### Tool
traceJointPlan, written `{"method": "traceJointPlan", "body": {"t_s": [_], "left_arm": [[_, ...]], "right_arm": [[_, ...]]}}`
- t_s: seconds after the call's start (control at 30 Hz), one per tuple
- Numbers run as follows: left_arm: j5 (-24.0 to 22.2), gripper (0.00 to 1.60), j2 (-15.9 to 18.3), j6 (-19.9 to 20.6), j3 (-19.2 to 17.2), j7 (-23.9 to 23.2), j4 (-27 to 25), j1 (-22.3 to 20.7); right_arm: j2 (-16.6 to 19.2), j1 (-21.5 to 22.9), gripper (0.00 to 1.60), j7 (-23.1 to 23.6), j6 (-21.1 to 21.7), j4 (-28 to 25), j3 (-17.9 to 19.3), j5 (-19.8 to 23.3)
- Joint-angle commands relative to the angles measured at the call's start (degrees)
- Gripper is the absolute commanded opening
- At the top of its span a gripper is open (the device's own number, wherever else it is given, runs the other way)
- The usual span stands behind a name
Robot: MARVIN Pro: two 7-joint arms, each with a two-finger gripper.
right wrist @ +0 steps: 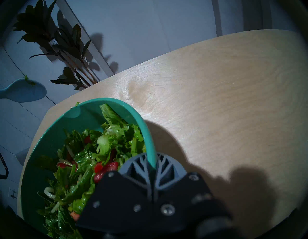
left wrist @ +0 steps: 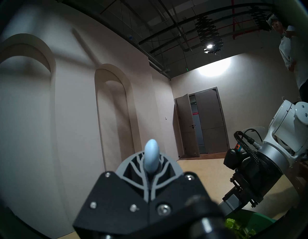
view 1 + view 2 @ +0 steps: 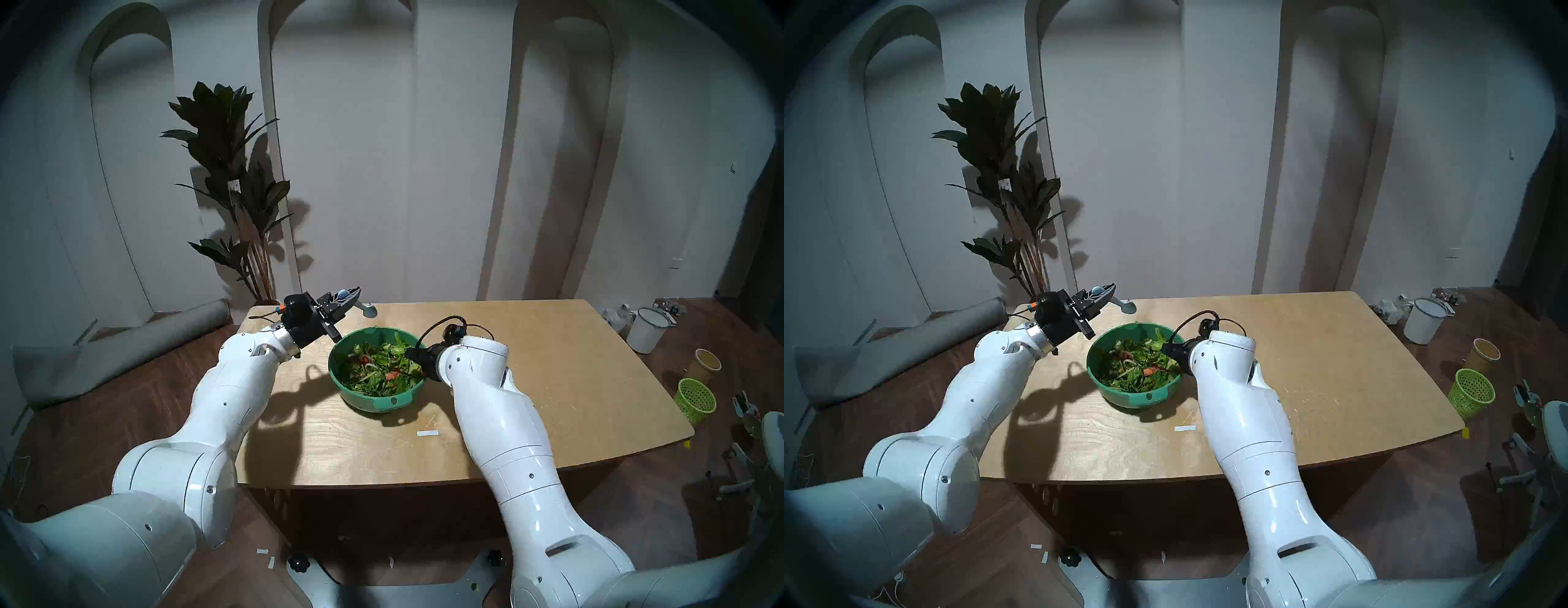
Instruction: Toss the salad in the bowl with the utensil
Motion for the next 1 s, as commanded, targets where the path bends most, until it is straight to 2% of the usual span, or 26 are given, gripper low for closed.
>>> {"method": "traceJointPlan", "body": {"t_s": [0.0, 0.43, 0.97], "left_arm": [[0.00, 0.00, 1.33, -0.54, -0.75, 0.63, -3.62, 1.72], [0.41, 0.00, 3.19, -0.93, -1.69, 2.43, -8.37, 7.42], [1.89, 0.00, 2.59, -0.51, -0.52, 3.95, -17.58, 13.77]], "right_arm": [[-0.16, 0.47, 0.00, 0.07, -0.10, -0.47, -0.04, 0.04], [-0.17, 0.58, 0.00, 0.13, -0.11, -0.40, -0.04, 0.03], [-0.19, 0.68, 0.00, 0.19, -0.12, -0.38, -0.04, 0.01]]}}
